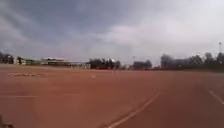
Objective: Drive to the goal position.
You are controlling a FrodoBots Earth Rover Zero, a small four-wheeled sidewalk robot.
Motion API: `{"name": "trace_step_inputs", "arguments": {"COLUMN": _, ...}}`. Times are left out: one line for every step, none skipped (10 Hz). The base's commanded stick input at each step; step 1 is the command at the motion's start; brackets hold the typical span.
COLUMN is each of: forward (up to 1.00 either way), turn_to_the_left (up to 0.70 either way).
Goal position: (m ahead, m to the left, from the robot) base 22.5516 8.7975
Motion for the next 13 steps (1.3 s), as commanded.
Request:
{"name": "trace_step_inputs", "arguments": {"forward": 0.7, "turn_to_the_left": 0.0}}
{"name": "trace_step_inputs", "arguments": {"forward": 0.7, "turn_to_the_left": 0.0}}
{"name": "trace_step_inputs", "arguments": {"forward": 0.7, "turn_to_the_left": 0.0}}
{"name": "trace_step_inputs", "arguments": {"forward": 0.7, "turn_to_the_left": 0.0}}
{"name": "trace_step_inputs", "arguments": {"forward": 0.7, "turn_to_the_left": 0.0}}
{"name": "trace_step_inputs", "arguments": {"forward": 0.7, "turn_to_the_left": 0.0}}
{"name": "trace_step_inputs", "arguments": {"forward": 0.7, "turn_to_the_left": 0.0}}
{"name": "trace_step_inputs", "arguments": {"forward": 0.7, "turn_to_the_left": 0.0}}
{"name": "trace_step_inputs", "arguments": {"forward": 0.7, "turn_to_the_left": 0.0}}
{"name": "trace_step_inputs", "arguments": {"forward": 0.7, "turn_to_the_left": 0.0}}
{"name": "trace_step_inputs", "arguments": {"forward": 0.7, "turn_to_the_left": 0.0}}
{"name": "trace_step_inputs", "arguments": {"forward": 0.7, "turn_to_the_left": 0.0}}
{"name": "trace_step_inputs", "arguments": {"forward": 0.7, "turn_to_the_left": 0.0}}
